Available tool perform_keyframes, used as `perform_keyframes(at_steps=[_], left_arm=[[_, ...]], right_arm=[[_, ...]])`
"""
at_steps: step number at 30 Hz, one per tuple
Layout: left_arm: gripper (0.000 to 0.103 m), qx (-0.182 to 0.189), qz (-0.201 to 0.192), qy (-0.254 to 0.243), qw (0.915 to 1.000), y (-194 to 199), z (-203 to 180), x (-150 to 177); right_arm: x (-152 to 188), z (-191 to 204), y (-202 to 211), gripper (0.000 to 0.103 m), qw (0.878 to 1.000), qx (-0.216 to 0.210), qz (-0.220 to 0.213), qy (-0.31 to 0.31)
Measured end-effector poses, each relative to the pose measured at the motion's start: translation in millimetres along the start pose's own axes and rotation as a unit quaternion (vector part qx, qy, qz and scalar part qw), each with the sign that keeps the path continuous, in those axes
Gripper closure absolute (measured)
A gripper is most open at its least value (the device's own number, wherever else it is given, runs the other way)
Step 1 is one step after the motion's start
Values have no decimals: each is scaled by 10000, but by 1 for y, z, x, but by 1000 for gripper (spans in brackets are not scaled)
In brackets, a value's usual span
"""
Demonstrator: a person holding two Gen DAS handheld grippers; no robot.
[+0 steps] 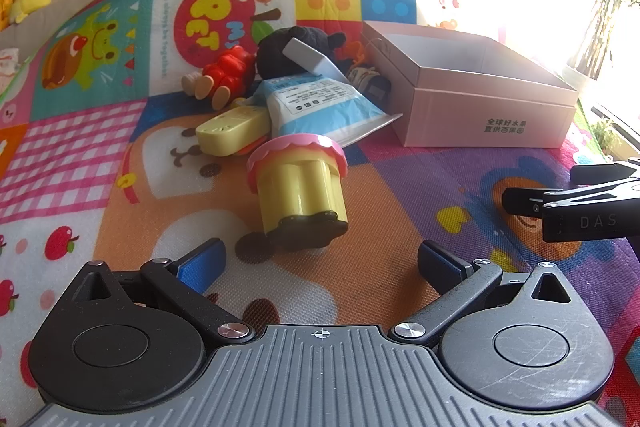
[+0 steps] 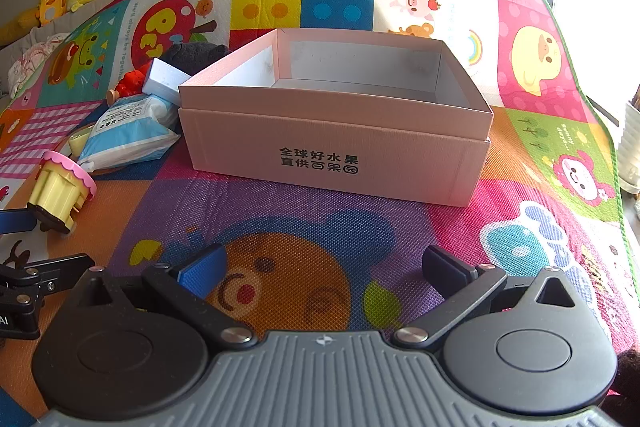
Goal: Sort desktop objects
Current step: 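Grasp the yellow pudding toy with pink lid with the left tool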
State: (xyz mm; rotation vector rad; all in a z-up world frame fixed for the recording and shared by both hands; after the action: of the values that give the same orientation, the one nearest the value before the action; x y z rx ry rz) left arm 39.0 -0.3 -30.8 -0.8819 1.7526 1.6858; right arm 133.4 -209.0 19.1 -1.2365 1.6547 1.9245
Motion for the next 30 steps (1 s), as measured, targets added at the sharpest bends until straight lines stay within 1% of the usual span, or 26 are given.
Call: perform_keyframes(at_steps=[30], left_arm=[[0, -44, 11, -22, 10000, -2, 1, -1]], right_arm=[[0, 0, 1, 0, 10000, 2, -13, -2]])
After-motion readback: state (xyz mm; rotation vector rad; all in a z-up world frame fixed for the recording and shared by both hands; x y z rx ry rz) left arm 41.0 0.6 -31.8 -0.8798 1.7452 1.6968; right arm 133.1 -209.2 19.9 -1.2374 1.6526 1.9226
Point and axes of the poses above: each gripper's, at about its wrist camera, not at the fingertips, and y roughly against the way its jaws point, z to its left, x to its underside, the point moved 5 cm from there along -y, roughly the way its jaws point, and after that the axes turned 4 degrees about y, right-handed, at the moved point
